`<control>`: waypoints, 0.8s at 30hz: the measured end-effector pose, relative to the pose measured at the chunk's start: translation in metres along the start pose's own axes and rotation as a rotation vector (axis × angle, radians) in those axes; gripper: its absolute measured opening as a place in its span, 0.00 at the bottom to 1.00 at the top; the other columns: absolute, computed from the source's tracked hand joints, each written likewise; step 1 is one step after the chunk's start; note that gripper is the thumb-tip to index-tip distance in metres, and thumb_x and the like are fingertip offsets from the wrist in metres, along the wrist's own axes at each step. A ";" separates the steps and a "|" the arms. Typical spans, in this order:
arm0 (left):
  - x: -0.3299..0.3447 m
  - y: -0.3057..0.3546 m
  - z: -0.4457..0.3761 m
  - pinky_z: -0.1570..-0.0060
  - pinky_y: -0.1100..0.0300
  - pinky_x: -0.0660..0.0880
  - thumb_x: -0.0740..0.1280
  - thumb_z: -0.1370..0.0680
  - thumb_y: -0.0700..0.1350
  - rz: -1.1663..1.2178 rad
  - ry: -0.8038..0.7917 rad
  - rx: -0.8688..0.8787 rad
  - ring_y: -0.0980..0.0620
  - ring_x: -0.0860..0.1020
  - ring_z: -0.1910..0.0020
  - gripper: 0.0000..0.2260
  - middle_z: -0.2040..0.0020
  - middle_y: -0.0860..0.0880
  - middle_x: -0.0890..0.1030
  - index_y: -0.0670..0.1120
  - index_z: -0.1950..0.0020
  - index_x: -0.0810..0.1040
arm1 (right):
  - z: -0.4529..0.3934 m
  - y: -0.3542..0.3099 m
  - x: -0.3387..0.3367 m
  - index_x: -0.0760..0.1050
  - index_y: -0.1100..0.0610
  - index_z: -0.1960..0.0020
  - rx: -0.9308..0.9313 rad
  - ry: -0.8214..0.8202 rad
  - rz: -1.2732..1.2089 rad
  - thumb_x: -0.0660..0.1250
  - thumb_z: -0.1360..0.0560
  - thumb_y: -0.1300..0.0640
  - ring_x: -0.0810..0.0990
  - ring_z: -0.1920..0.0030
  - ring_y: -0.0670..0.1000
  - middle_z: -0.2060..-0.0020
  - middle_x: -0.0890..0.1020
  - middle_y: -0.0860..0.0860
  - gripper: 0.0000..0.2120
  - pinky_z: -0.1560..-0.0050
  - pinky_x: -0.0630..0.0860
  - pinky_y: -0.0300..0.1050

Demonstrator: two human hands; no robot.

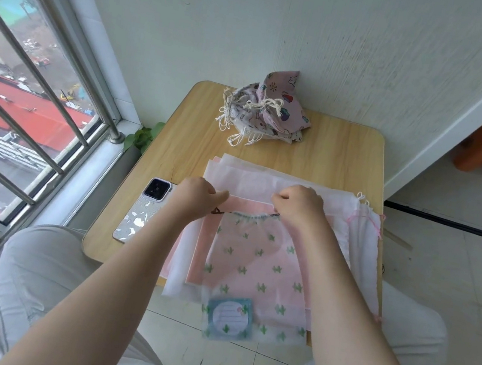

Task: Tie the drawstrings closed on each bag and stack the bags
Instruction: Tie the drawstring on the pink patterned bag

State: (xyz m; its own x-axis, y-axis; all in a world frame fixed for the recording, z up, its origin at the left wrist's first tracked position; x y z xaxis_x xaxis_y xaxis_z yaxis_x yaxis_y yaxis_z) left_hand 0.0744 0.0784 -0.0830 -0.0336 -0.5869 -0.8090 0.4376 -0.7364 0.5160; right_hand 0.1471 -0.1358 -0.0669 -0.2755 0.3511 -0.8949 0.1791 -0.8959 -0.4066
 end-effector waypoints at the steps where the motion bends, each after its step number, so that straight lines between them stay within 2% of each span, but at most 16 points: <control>1: 0.001 0.004 0.000 0.72 0.59 0.53 0.64 0.23 0.54 -0.040 -0.019 0.017 0.51 0.59 0.73 0.23 0.72 0.48 0.59 0.45 0.72 0.59 | 0.000 -0.002 0.003 0.61 0.54 0.73 -0.010 -0.028 0.044 0.58 0.26 0.54 0.68 0.65 0.54 0.73 0.69 0.51 0.17 0.58 0.65 0.48; 3: 0.003 0.008 0.001 0.72 0.59 0.57 0.62 0.22 0.56 -0.095 -0.041 0.045 0.51 0.62 0.72 0.25 0.70 0.48 0.62 0.44 0.73 0.61 | 0.000 -0.001 0.005 0.61 0.55 0.73 0.002 -0.059 0.106 0.58 0.24 0.52 0.69 0.64 0.54 0.74 0.67 0.50 0.20 0.51 0.66 0.49; 5: 0.005 0.011 0.001 0.70 0.58 0.60 0.61 0.21 0.57 -0.127 -0.059 0.061 0.52 0.66 0.68 0.26 0.65 0.49 0.66 0.43 0.73 0.65 | 0.000 0.001 0.006 0.61 0.55 0.72 0.016 -0.085 0.119 0.58 0.23 0.50 0.68 0.66 0.54 0.74 0.66 0.50 0.21 0.50 0.66 0.50; 8: 0.008 0.013 0.003 0.70 0.58 0.58 0.62 0.22 0.60 -0.078 -0.076 0.057 0.51 0.63 0.70 0.26 0.67 0.49 0.64 0.44 0.72 0.61 | 0.003 0.002 0.009 0.56 0.54 0.71 0.036 -0.127 0.017 0.59 0.22 0.48 0.62 0.71 0.52 0.75 0.60 0.49 0.22 0.60 0.63 0.47; 9: 0.009 0.012 0.004 0.71 0.58 0.56 0.63 0.23 0.60 -0.029 -0.076 0.047 0.51 0.61 0.72 0.27 0.69 0.50 0.61 0.45 0.72 0.58 | 0.004 0.003 0.010 0.55 0.53 0.70 0.041 -0.135 -0.068 0.60 0.22 0.47 0.60 0.72 0.51 0.74 0.58 0.48 0.23 0.65 0.60 0.46; 11: 0.008 0.012 0.005 0.72 0.58 0.53 0.67 0.25 0.59 0.067 -0.055 0.026 0.52 0.57 0.74 0.27 0.73 0.50 0.57 0.46 0.71 0.56 | 0.007 0.003 0.012 0.53 0.53 0.69 0.057 -0.157 -0.284 0.63 0.23 0.44 0.57 0.72 0.49 0.73 0.57 0.48 0.25 0.68 0.54 0.45; 14: -0.002 0.008 0.005 0.71 0.58 0.53 0.69 0.24 0.52 0.101 0.072 0.013 0.51 0.59 0.72 0.25 0.72 0.48 0.60 0.45 0.73 0.58 | 0.012 0.007 0.017 0.54 0.52 0.67 0.109 -0.195 -0.524 0.66 0.23 0.43 0.58 0.70 0.49 0.71 0.57 0.49 0.26 0.67 0.55 0.46; 18: -0.020 -0.007 0.011 0.71 0.56 0.51 0.66 0.26 0.40 0.160 0.334 -0.068 0.51 0.60 0.72 0.21 0.69 0.50 0.64 0.44 0.75 0.60 | 0.016 0.023 0.017 0.56 0.52 0.65 0.248 -0.092 -0.674 0.64 0.22 0.48 0.60 0.69 0.50 0.70 0.60 0.48 0.21 0.66 0.57 0.45; 21: -0.021 -0.009 0.014 0.72 0.57 0.52 0.66 0.27 0.37 0.153 0.385 -0.055 0.49 0.64 0.69 0.20 0.67 0.49 0.66 0.45 0.76 0.62 | 0.018 0.028 0.014 0.55 0.52 0.65 0.297 -0.001 -0.695 0.63 0.21 0.52 0.59 0.70 0.49 0.71 0.59 0.49 0.20 0.68 0.55 0.45; 24: -0.019 -0.010 0.011 0.72 0.58 0.53 0.66 0.26 0.38 0.137 0.372 -0.054 0.47 0.65 0.68 0.20 0.64 0.46 0.69 0.44 0.76 0.63 | 0.019 0.029 0.016 0.55 0.52 0.66 0.312 0.015 -0.673 0.63 0.22 0.52 0.58 0.71 0.49 0.71 0.59 0.49 0.20 0.69 0.55 0.44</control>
State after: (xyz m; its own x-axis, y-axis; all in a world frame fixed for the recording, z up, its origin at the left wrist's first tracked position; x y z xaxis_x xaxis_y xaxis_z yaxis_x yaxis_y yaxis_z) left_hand 0.0612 0.0937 -0.0696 0.3515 -0.5091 -0.7857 0.4625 -0.6352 0.6185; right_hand 0.1298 -0.1618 -0.0897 -0.2174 0.8531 -0.4743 -0.3010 -0.5208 -0.7989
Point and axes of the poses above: each hand's wrist, its own z-axis away from the middle knuckle, its own x-axis out of the palm, y = z × x, the point moved 8 cm from there along -z, towards the middle knuckle
